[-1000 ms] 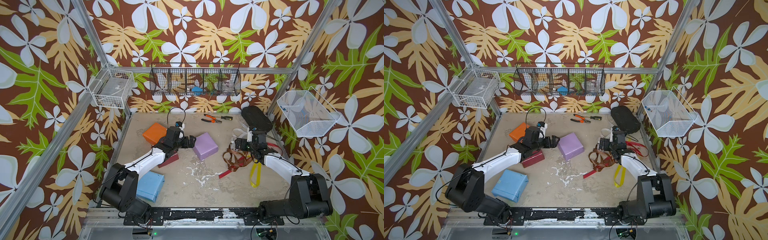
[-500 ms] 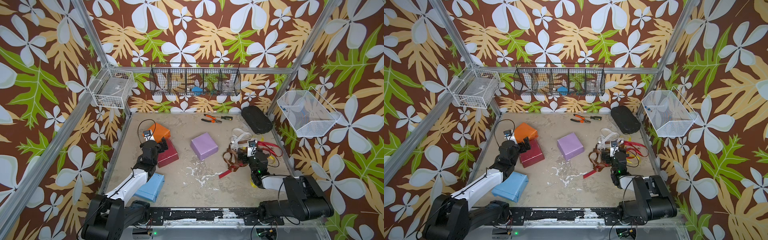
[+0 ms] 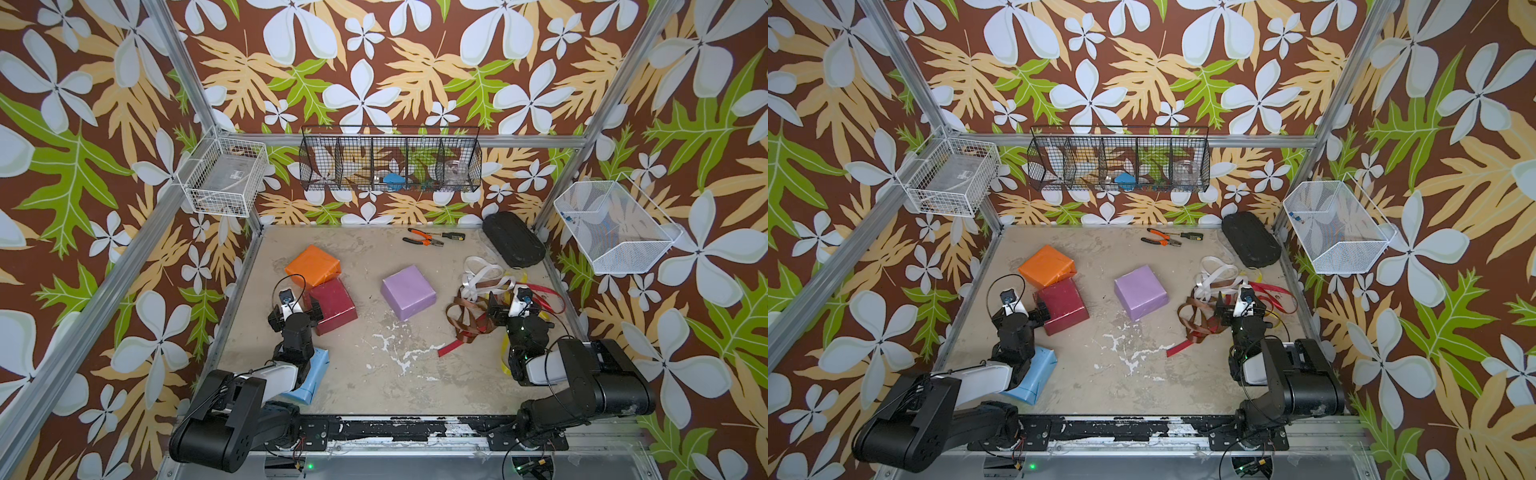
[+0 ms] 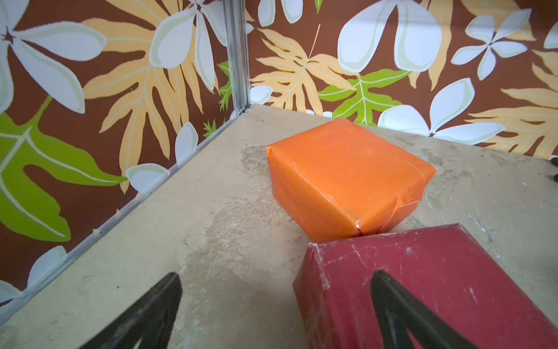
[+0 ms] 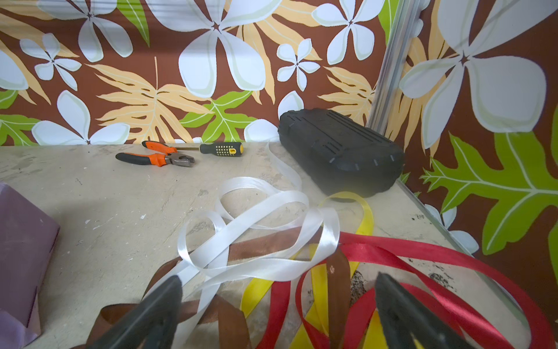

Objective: Untie the ribbon bows on the gift boxes
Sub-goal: Reset both arms

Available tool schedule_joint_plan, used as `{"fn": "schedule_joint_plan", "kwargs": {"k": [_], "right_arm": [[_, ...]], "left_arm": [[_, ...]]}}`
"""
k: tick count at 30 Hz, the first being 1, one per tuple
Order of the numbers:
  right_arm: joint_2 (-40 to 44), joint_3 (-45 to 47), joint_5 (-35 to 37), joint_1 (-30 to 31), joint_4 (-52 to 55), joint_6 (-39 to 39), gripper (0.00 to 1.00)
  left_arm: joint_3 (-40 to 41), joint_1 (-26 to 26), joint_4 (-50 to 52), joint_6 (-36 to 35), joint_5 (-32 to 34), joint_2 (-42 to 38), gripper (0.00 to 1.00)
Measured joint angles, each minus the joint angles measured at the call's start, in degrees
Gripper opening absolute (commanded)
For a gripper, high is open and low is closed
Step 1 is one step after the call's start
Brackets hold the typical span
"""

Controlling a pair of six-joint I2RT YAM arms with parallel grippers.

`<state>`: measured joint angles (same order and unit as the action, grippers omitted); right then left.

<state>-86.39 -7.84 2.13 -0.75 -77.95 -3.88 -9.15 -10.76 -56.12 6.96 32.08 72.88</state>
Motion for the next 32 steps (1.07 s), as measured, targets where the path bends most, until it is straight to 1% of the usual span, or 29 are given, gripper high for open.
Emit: {"fn": "schedule_joint_plan", "kwargs": {"k": [3,5,7,9,11,13,14,17,23,30,32], "right_arm": [[0.0,-0.2,0.8,0.0,0.0,-0.2,1.0],[0.0,-0.2,0.9,0.0,0.1,-0.4,1.0],[0.0,-0.2,0.9,0.0,0.1,-0.4,1.0],[0.0,-0.2,0.9,0.0,0.1,-0.4,1.0],[0.0,-0.3,1.0,0.0,0.1,-0.4,1.0],[0.0,-0.3,1.1,0.0,0.1,-0.4,1.0],[0.0,-0.3,1.1,0.0,0.1,-0.4,1.0],[0.0,-0.3,1.1,0.0,0.2,-0.4,1.0],[0.0,-0.5,1.1,0.0,0.2,-0.4,1.0],[-0.4,-2.6,-3.7,0.8,2.6,1.4,1.0],[-0.4,-2.6,-3.7,0.7,3.0,1.6,1.0]], "left_arm": [[1.9,0.9,-8.8,-1.5,-2.0,4.0,1.0],[1.8,1.7,-11.0,-2.6,-3.1,7.0,1.0],[1.0,2.8,-12.9,-2.8,-6.8,8.3,1.0],[1.9,3.5,-17.2,-3.5,-8.7,10.4,1.0],[2.7,3.7,-16.9,-3.9,-10.4,9.9,1.0],[2.8,3.7,-19.8,-4.1,-12.3,10.6,1.0],[2.8,3.7,-19.4,-4.2,-12.7,10.4,1.0],[2.7,3.7,-21.1,-4.2,-12.9,10.6,1.0],[2.4,3.7,-21.3,-4.2,-13.0,10.8,1.0],[2.0,3.7,-21.2,-4.2,-13.0,10.8,1.0],[2.0,3.7,-21.2,-4.2,-13.0,10.8,1.0]]}}
